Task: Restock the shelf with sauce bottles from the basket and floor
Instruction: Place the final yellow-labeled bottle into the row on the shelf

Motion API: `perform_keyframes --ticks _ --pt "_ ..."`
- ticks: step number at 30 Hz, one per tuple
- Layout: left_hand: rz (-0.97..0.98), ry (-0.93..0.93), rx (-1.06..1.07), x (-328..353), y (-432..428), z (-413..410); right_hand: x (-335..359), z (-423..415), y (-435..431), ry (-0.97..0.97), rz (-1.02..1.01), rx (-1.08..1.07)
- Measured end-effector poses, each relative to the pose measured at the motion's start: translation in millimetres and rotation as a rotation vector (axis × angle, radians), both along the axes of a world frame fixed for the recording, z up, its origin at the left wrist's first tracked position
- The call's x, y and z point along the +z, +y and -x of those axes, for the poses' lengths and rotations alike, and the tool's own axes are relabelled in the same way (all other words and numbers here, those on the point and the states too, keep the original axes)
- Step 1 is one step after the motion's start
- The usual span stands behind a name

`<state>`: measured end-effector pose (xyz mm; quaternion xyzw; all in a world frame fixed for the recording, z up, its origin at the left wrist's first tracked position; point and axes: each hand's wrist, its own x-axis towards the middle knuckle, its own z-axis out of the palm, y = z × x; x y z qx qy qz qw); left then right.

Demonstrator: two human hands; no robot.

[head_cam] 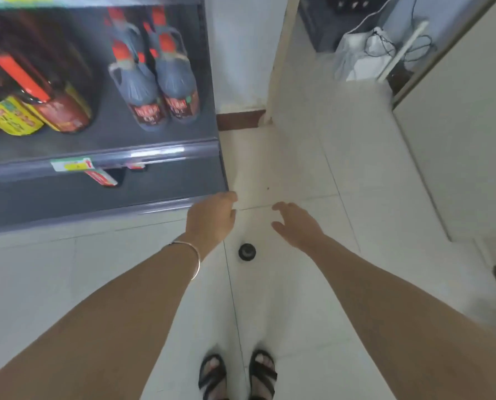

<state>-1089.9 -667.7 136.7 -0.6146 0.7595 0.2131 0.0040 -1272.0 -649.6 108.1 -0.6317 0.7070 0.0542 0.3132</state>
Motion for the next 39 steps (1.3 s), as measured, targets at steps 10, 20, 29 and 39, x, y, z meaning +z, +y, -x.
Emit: perform_keyframes --ticks 10,20,29,39 --pt "-0.05 -0.014 -0.065 -255 35 29 -261 -16 25 -0.097 -0.042 0.002" --pt "-0.142 -0.016 -0.093 -307 40 8 -316 -35 12 0.036 0.058 0.111" --pt "-0.375 -0.075 -0.144 -209 52 7 -199 -31 26 -0.162 0.12 -0.049" --pt "-0.302 0.335 0.081 -3 38 15 50 -39 7 -0.368 0.259 -0.035"
